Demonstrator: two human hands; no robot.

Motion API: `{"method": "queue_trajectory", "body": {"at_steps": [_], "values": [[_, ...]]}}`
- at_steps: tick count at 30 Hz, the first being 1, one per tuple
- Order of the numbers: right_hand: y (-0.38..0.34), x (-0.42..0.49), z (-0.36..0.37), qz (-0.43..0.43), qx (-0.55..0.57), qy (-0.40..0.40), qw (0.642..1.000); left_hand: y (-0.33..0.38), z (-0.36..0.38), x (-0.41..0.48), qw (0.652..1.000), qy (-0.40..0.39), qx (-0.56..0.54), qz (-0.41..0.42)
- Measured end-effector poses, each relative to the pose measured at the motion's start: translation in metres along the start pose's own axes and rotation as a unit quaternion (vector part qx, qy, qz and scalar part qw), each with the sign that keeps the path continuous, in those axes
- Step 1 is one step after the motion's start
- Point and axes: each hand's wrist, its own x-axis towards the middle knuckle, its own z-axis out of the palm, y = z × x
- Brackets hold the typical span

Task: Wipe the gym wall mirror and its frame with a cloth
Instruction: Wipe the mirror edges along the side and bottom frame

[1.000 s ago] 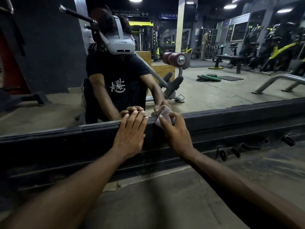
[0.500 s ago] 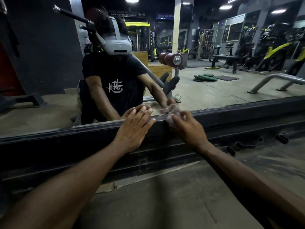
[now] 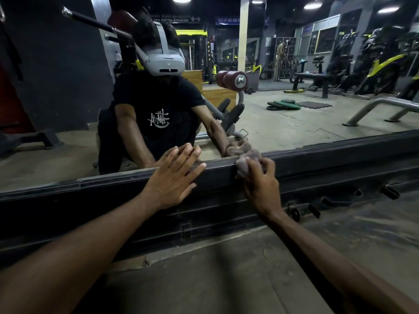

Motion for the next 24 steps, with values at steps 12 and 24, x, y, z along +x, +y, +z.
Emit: {"method": "queue_trajectory", "body": {"at_steps": [12,24], "values": [[0.044,-0.007,-0.012,-0.016,-0.004,-0.054,0.998,0.004,-0.004,0.029,0.994,-0.010,0.029,0.103],[0.072,0.019,-0.037,0.098,-0.048,0.026,0.994,0.038,0.004,0.070,0.997,0.003,-0.001,0.081]]}}
